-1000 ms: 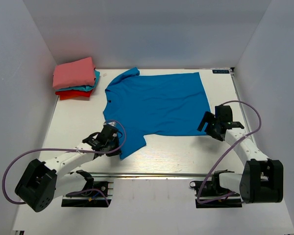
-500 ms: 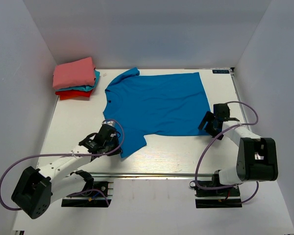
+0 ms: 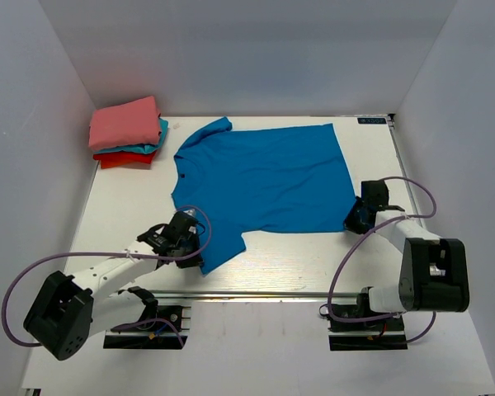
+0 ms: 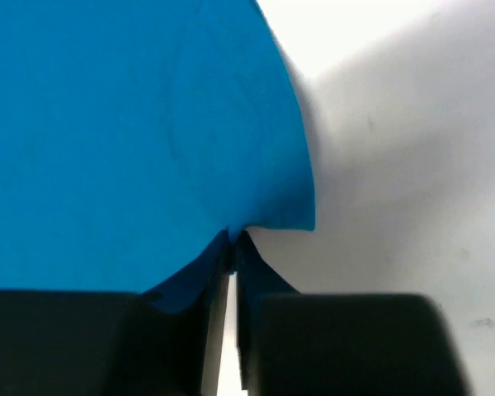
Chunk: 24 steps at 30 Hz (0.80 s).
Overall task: Fold and stack the t-shirts
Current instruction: Grap the side of the flattened tshirt closest away from the robot with both arms
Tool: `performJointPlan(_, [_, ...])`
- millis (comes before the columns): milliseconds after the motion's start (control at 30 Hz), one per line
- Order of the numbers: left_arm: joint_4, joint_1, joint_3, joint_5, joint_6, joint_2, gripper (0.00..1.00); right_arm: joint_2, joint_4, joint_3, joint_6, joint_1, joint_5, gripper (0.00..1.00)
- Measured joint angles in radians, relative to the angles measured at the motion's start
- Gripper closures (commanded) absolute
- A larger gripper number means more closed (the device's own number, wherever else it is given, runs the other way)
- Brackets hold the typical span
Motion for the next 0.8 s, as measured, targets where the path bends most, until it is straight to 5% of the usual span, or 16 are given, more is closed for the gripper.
performJointPlan(33, [-0.006,0.0,0.003,0.006,0.0,0.004,1.0,-0.019,-0.011,-0.013,-0.001,0.0,-0.004,1.0])
performJointPlan(500, [-0.134,0.0,0.044,0.106,0.037,-0.049,1.0,-0.311,-0.179,-0.149,-0.018,0.001,-0.045,1.0])
performJointPlan(800, [-0.117,0.0,0.145,0.14,0.041,-0.032,1.0,-0.325,-0.21,-0.145,-0.047,0.001,-0.059,1.0])
